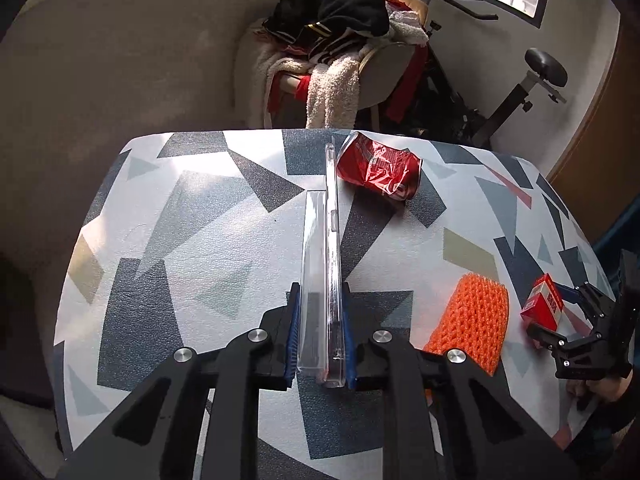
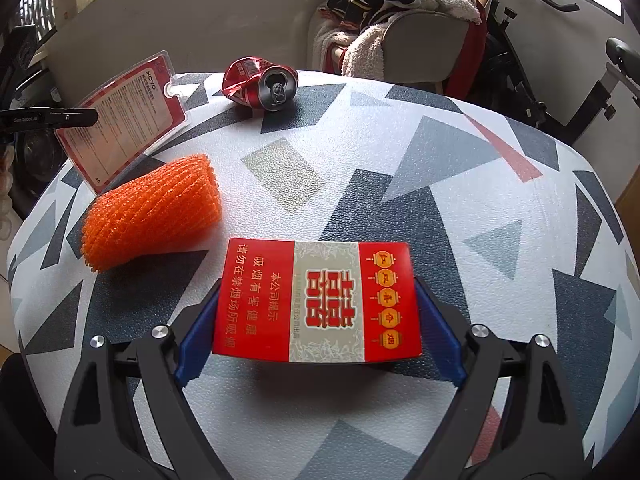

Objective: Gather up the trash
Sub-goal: 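Grasp the clear plastic tray by its edge with the left tool while the right tool holds the red pack, then carry the clear tray to the bin and release it while the right tool carries the red pack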

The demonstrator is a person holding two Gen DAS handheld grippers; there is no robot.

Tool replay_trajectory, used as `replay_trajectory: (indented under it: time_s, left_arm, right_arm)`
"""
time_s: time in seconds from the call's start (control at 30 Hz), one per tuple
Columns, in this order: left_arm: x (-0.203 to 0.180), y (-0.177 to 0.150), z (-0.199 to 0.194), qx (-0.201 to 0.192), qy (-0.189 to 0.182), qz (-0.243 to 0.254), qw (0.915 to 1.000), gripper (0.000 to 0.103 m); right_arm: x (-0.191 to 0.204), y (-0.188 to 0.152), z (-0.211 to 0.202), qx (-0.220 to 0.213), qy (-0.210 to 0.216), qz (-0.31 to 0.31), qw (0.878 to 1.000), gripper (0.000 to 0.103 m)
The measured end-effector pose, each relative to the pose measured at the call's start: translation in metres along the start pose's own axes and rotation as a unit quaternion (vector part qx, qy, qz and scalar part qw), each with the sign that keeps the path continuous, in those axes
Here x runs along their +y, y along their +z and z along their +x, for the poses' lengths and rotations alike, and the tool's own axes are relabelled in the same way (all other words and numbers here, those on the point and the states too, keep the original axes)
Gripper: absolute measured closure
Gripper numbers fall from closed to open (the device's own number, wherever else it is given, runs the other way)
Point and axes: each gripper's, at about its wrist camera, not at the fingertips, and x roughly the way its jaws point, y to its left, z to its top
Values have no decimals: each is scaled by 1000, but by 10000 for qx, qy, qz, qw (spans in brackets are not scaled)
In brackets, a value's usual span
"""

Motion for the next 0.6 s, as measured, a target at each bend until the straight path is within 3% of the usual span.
replay_trajectory:
  time_s: [0.1,0.27,0.43,0.6]
  left_arm:
    - [-1,-5,6,12,166,89,9998,86]
    - [-4,-12,-4,-330,287,145,9989,87]
    - [-10,-24,-42,-429,7,202,9989,87]
    - [-16,-47,-85,-577,-210,319,9976,87]
  right_arm:
    - [0,0,1,19,-10,8,10000,16]
    - [2,0,-1,-40,-110,-58,9999,16]
    - [10,1,-9,-82,-214,-293,9993,16]
    - [28,0,-51,-469,-16,-288,9985,16]
